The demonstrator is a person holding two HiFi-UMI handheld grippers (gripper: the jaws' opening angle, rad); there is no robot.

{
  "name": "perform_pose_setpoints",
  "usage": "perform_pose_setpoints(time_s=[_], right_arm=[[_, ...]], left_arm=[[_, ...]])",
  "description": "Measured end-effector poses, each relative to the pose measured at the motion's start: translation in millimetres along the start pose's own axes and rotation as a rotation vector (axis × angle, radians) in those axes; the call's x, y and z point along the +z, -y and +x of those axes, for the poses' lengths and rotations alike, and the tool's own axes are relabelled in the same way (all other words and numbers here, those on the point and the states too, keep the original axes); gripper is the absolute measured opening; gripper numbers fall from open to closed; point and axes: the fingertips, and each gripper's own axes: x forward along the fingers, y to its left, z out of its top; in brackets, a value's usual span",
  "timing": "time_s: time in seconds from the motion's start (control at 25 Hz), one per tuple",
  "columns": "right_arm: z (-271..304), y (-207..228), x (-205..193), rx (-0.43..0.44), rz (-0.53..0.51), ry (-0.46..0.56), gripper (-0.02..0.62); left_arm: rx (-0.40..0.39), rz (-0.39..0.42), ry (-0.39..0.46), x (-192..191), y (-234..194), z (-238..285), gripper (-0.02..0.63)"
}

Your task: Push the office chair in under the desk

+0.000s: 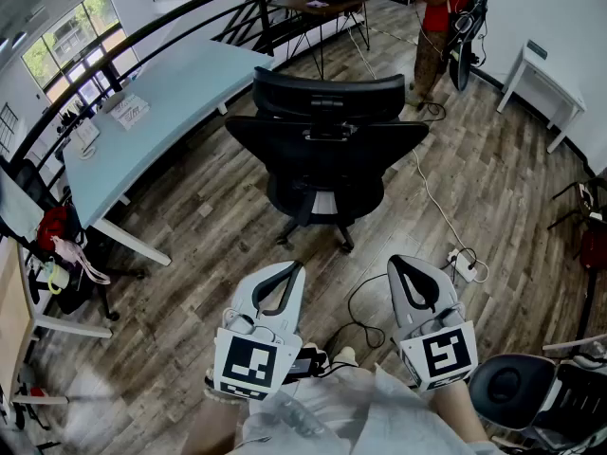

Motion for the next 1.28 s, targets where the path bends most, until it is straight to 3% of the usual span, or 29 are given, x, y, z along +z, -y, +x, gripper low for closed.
perform_pose_setpoints(time_s=[0.48, 0.92, 1.28], right_arm=[[-12, 14, -5, 0.026, -0.001, 0.005, 0.008], [-27, 38, -12, 0.054, 0.018, 0.027, 0.008], [-4, 46, -8, 0.061, -0.010, 0.045, 0.008]], left_arm=[[0.023, 0.012, -0.011, 5, 17, 4, 0.003], [0.102, 0.011, -0.027, 8, 33, 5, 0.003], [0.114, 0.042, -0.016, 11, 13, 25, 0.003]])
